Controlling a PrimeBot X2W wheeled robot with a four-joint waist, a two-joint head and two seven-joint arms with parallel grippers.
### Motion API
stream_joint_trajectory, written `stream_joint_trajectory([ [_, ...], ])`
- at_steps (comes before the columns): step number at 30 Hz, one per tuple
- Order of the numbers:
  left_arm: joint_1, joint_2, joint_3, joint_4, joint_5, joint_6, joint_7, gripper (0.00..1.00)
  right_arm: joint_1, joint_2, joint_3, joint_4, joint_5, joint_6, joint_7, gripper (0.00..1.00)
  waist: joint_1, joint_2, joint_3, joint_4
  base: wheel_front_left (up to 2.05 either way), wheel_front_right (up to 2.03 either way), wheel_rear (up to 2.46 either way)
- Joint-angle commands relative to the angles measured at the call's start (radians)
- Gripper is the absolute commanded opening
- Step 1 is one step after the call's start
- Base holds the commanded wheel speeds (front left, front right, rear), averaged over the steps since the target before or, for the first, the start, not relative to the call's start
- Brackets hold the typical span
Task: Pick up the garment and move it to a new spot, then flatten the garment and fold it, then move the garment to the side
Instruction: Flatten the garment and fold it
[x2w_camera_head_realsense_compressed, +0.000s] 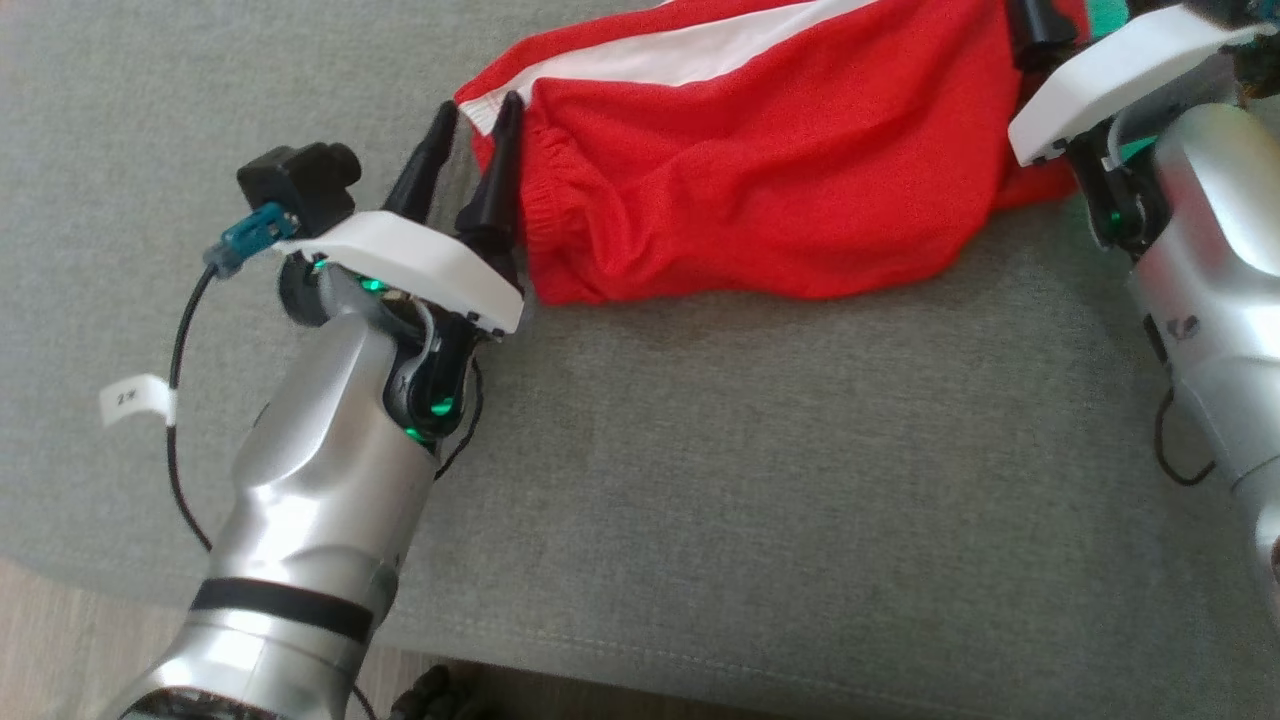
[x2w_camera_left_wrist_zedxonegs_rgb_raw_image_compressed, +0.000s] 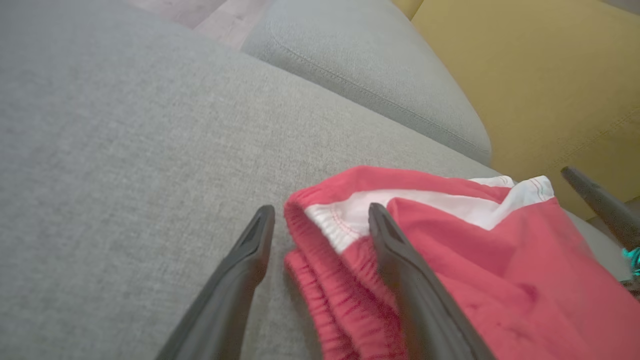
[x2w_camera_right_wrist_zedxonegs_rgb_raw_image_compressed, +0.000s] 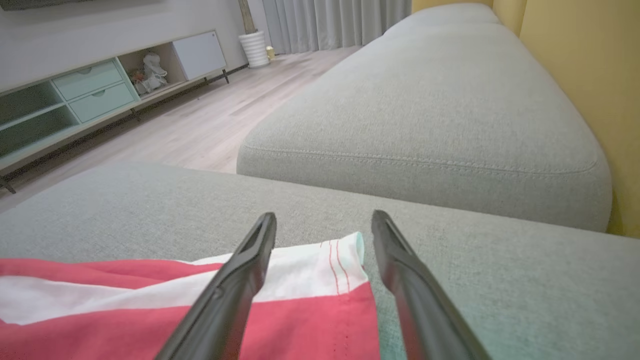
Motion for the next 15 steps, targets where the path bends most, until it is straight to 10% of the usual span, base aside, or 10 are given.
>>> stream_joint_trajectory([
  [1, 0.006, 0.035, 0.038, -0.042, 0.041, 0.027, -0.023, 1.0, 0.01, 0.017, 0.008, -0.037, 0.011, 0.007, -0.029, 1.0, -0.0001, 0.0001, -0.018, -0.022, 0.0, 0.0, 0.0],
  [15, 0.278, 0.061, 0.241, -0.511, 0.373, 0.163, -0.03, 1.0, 0.353, 0.075, -0.303, -0.434, -0.228, 0.007, -0.039, 1.0, -0.0001, 0.0001, -0.129, -0.136, 0.0, 0.0, 0.0],
])
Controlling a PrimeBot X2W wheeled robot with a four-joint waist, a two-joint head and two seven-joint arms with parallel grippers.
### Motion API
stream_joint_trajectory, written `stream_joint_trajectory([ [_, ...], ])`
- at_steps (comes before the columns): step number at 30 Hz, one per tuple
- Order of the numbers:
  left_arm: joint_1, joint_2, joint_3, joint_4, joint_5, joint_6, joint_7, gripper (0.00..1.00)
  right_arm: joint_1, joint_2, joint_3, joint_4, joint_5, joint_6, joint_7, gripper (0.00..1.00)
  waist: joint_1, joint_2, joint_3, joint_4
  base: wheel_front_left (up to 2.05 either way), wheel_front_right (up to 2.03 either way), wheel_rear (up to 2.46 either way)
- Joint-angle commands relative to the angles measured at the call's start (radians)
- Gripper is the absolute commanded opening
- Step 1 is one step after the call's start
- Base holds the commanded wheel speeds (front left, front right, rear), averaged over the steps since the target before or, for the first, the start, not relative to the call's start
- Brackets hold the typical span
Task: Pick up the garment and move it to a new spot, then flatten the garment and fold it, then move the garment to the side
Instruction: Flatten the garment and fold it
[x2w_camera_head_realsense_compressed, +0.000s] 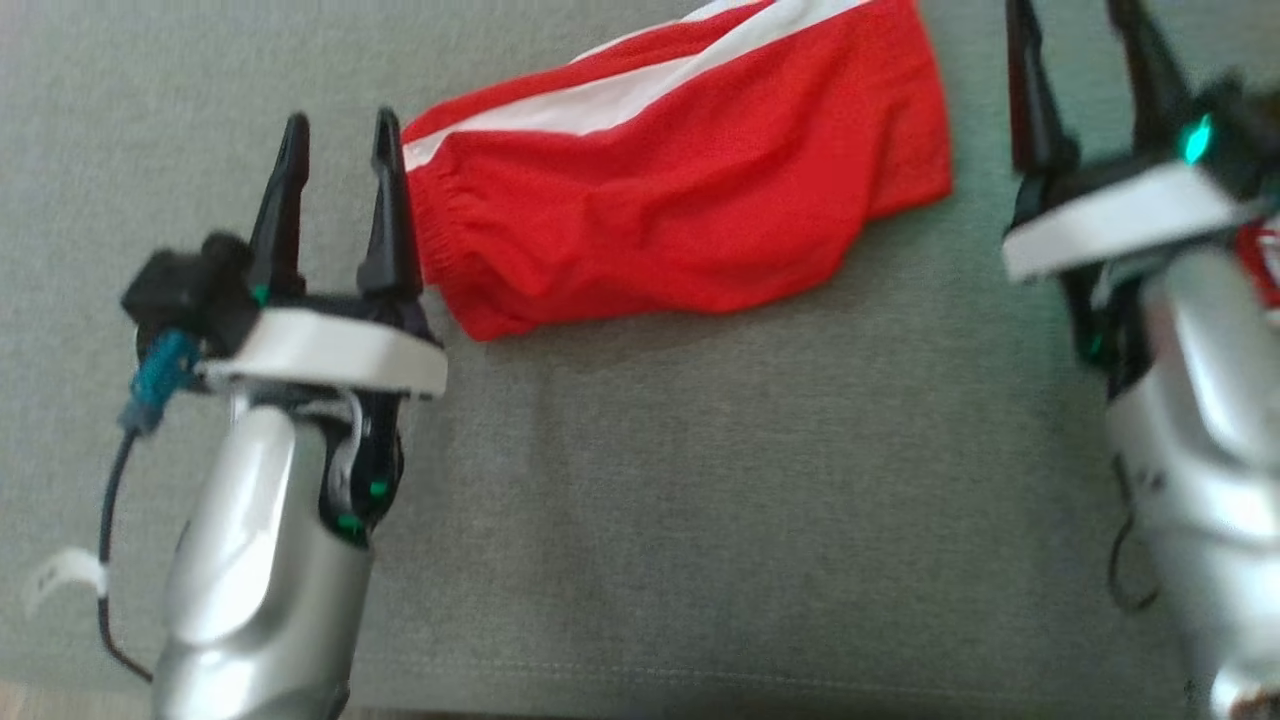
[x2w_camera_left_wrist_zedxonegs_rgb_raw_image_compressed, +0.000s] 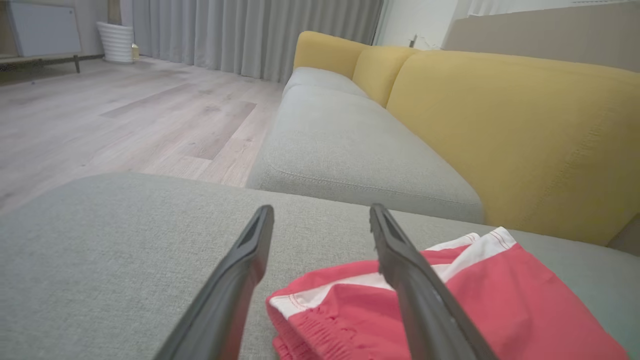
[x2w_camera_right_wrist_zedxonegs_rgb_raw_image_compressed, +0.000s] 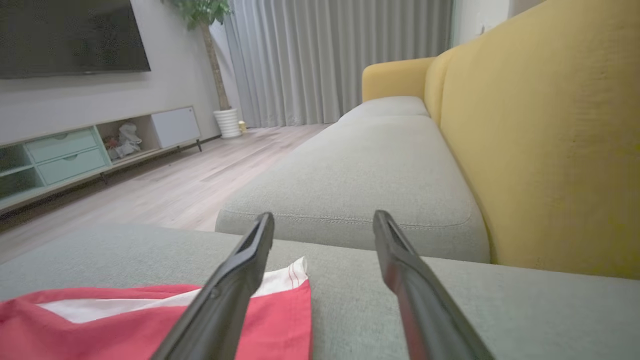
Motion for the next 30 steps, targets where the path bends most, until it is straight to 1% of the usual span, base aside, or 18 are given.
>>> stream_joint_trajectory([
  [1, 0.01, 0.032, 0.042, -0.05, 0.026, 0.007, -0.005, 1.0, 0.049, 0.032, -0.017, -0.065, -0.024, 0.007, -0.007, 1.0, 0.0, 0.0, -0.036, -0.028, 0.0, 0.0, 0.0],
  [4, 0.062, 0.041, 0.049, -0.081, 0.06, 0.004, -0.005, 1.0, 0.162, 0.07, -0.072, -0.141, -0.071, 0.007, 0.0, 1.0, 0.0, 0.0, -0.068, -0.045, 0.0, 0.0, 0.0],
  [8, 0.132, 0.052, 0.045, -0.096, 0.093, 0.004, -0.005, 1.0, 0.306, 0.111, -0.123, -0.249, -0.123, 0.007, 0.047, 1.0, 0.0, 0.0, -0.102, -0.063, 0.0, 0.0, 0.0],
  [12, 0.189, 0.062, 0.034, -0.093, 0.11, -0.003, -0.005, 1.0, 0.435, 0.135, -0.159, -0.353, -0.161, 0.007, 0.106, 1.0, 0.0, 0.0, -0.128, -0.066, 0.0, 0.0, 0.0],
  [16, 0.227, 0.067, 0.025, -0.085, 0.124, -0.002, -0.005, 1.0, 0.532, 0.149, -0.183, -0.443, -0.19, 0.007, 0.153, 1.0, 0.0, 0.0, -0.143, -0.065, 0.0, 0.0, 0.0],
  [22, 0.253, 0.07, 0.025, -0.079, 0.126, 0.001, -0.005, 1.0, 0.602, 0.16, -0.197, -0.535, -0.214, 0.007, 0.203, 1.0, 0.0, 0.0, -0.156, -0.068, 0.0, 0.0, 0.0],
  [30, 0.25, 0.07, 0.028, -0.076, 0.123, 0.001, -0.005, 1.0, 0.624, 0.165, -0.204, -0.574, -0.219, 0.007, 0.23, 1.0, 0.0, 0.0, -0.159, -0.066, 0.0, 0.0, 0.0],
])
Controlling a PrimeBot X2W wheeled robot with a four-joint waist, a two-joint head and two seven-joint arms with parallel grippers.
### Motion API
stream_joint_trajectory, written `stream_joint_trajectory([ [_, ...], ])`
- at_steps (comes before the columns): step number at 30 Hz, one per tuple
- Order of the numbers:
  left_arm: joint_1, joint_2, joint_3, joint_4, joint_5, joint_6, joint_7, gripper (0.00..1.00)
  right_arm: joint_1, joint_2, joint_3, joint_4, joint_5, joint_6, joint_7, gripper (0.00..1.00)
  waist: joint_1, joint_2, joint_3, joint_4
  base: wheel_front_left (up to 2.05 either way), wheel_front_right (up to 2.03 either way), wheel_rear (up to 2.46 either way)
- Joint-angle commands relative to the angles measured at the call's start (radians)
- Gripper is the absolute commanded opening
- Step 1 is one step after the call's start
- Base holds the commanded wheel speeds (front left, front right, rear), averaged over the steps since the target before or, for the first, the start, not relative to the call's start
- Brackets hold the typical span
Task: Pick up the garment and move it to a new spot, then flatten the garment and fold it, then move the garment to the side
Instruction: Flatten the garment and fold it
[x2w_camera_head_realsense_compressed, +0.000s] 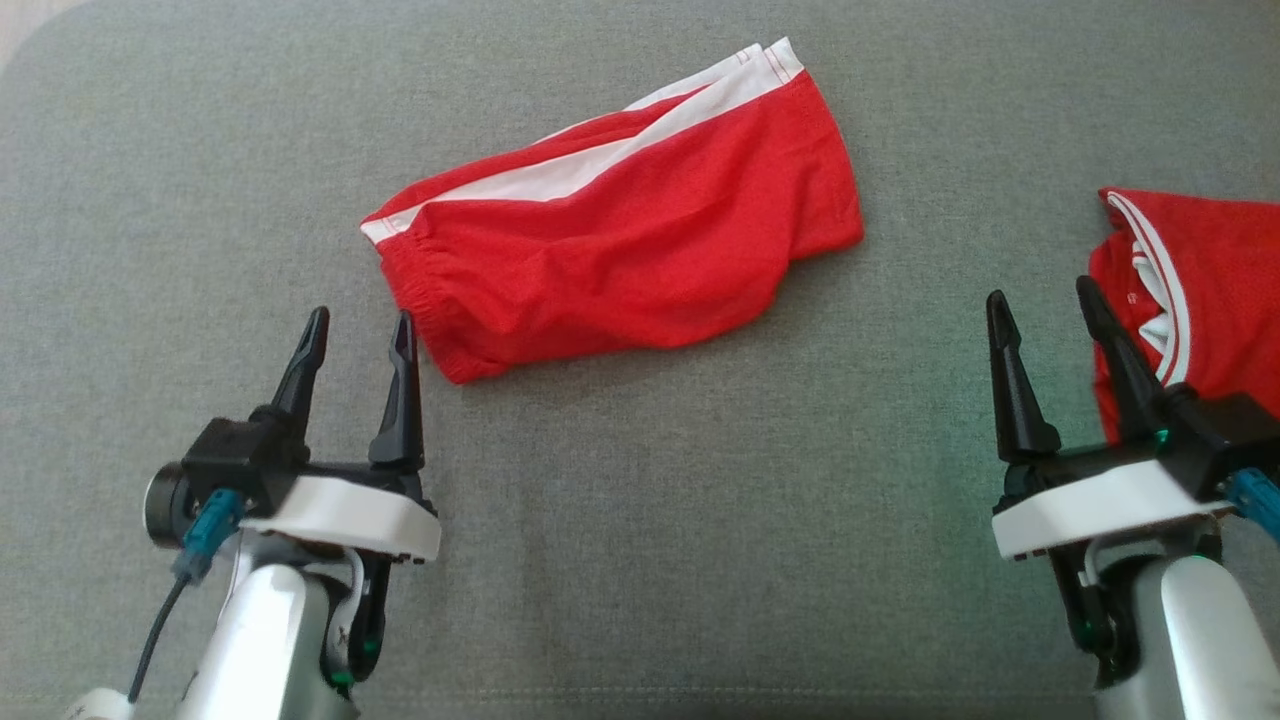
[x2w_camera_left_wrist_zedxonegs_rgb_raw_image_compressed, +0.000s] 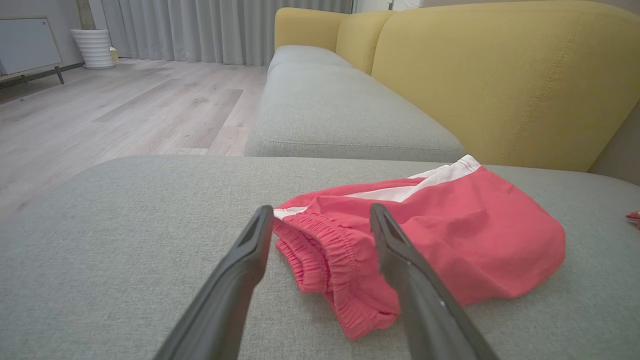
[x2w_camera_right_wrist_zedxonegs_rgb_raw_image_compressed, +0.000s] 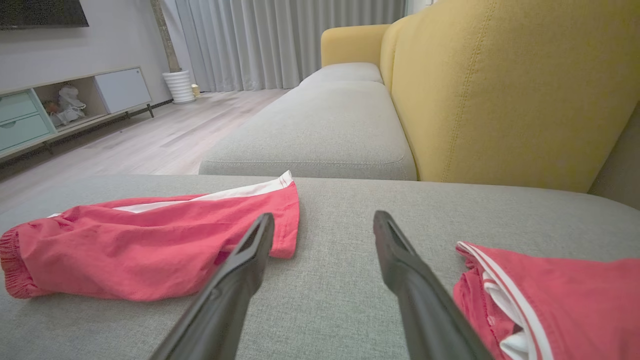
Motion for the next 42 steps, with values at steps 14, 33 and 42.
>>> stream_joint_trajectory([
  [14, -0.032, 0.016, 0.035, -0.03, 0.005, -0.001, -0.005, 1.0, -0.007, -0.003, 0.005, -0.039, -0.004, 0.007, 0.013, 1.0, 0.0001, 0.0, 0.008, 0.016, 0.0, 0.0, 0.0],
  [33, -0.166, -0.047, -0.007, -0.045, 0.0, -0.024, -0.005, 1.0, -0.486, -0.099, 0.083, 0.527, 0.031, 0.007, 0.022, 1.0, 0.0001, 0.0, 0.173, 0.184, 0.0, 0.0, 0.0],
  [42, -0.166, -0.056, -0.004, -0.041, 0.001, -0.024, -0.005, 1.0, -0.592, -0.047, 0.149, 0.756, 0.082, 0.007, 0.091, 0.0, 0.0001, 0.0, 0.169, 0.184, 0.0, 0.0, 0.0],
])
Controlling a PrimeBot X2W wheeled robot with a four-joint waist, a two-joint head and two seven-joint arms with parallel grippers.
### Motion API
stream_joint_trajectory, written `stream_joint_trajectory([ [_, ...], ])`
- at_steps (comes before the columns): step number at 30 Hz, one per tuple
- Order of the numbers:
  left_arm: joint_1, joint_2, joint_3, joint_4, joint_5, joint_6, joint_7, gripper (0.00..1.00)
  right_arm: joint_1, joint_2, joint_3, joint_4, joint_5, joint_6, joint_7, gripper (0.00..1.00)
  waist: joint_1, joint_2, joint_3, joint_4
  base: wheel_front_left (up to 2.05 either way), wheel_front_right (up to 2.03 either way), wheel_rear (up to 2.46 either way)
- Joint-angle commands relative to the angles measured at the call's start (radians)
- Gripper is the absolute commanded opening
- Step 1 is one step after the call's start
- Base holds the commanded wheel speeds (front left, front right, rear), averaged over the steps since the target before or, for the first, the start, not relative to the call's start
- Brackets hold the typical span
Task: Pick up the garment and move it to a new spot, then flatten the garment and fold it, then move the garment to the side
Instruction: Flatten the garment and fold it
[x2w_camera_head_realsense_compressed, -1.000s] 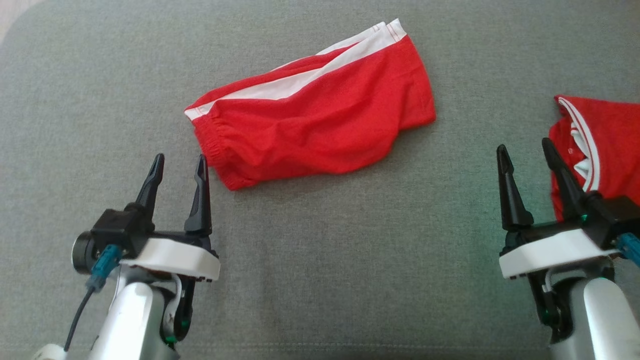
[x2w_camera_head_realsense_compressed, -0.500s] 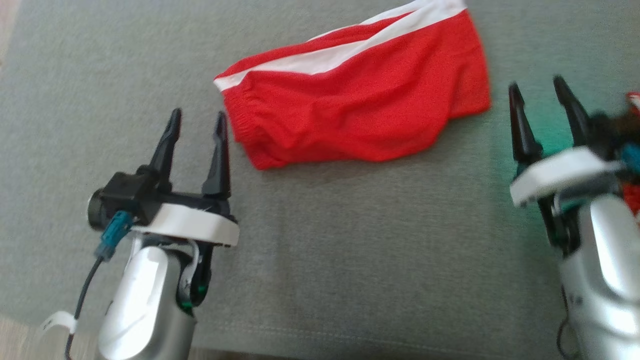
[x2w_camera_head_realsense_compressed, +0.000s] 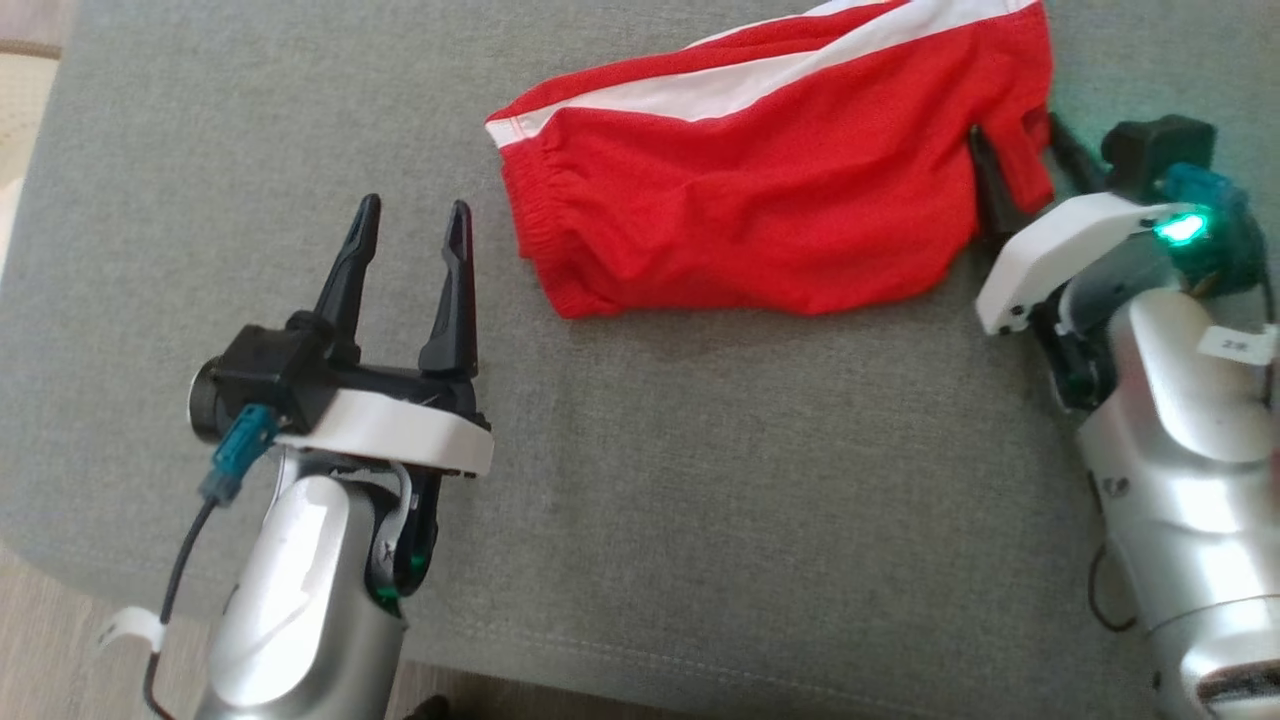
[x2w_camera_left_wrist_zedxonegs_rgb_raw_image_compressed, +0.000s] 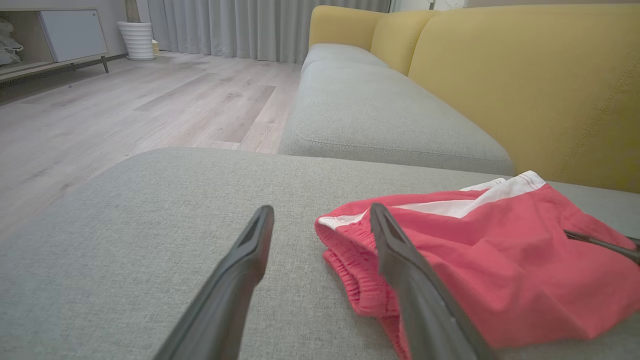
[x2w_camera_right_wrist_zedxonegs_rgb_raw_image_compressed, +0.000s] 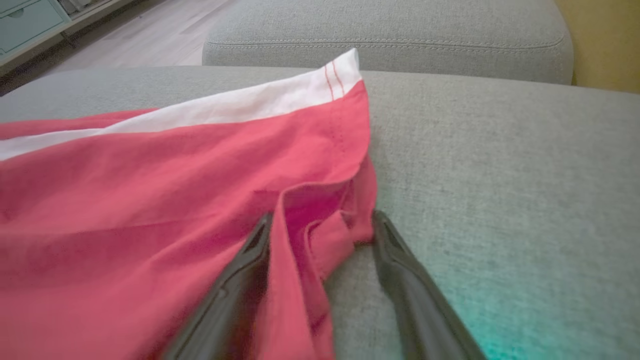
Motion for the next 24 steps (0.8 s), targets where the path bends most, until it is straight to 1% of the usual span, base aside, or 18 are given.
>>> stream_joint_trajectory([
  [1, -0.021, 0.012, 0.033, -0.03, 0.002, 0.002, -0.005, 1.0, 0.029, 0.035, 0.036, 0.003, 0.014, 0.007, 0.015, 0.0, 0.0, 0.0, -0.004, -0.008, 0.0, 0.0, 0.0],
  [2, -0.019, 0.012, 0.037, -0.031, 0.006, 0.002, -0.005, 1.0, 0.027, 0.04, 0.055, 0.006, 0.031, 0.007, 0.0, 0.0, 0.0, 0.0, -0.009, -0.018, 0.0, 0.0, 0.0],
  [6, -0.016, 0.011, 0.042, -0.031, 0.013, -0.002, -0.005, 1.0, 0.034, 0.047, 0.076, 0.001, 0.055, 0.007, -0.032, 0.0, 0.0, 0.0, -0.021, -0.037, 0.0, 0.0, 0.0],
  [10, -0.007, 0.011, 0.05, -0.035, 0.023, -0.006, -0.005, 1.0, 0.08, 0.061, 0.093, -0.032, 0.087, 0.007, -0.087, 0.0, 0.0, 0.0, -0.041, -0.069, 0.0, 0.0, 0.0],
  [17, 0.022, 0.016, 0.068, -0.035, 0.038, -0.013, -0.005, 1.0, 0.255, 0.088, 0.083, -0.146, 0.124, 0.007, -0.165, 0.0, 0.0, 0.0, -0.083, -0.13, 0.0, 0.0, 0.0],
  [24, 0.059, 0.024, 0.085, -0.043, 0.042, -0.015, -0.005, 1.0, 0.431, 0.104, 0.026, -0.281, 0.138, 0.007, -0.179, 0.0, 0.0, 0.0, -0.115, -0.168, 0.0, 0.0, 0.0],
])
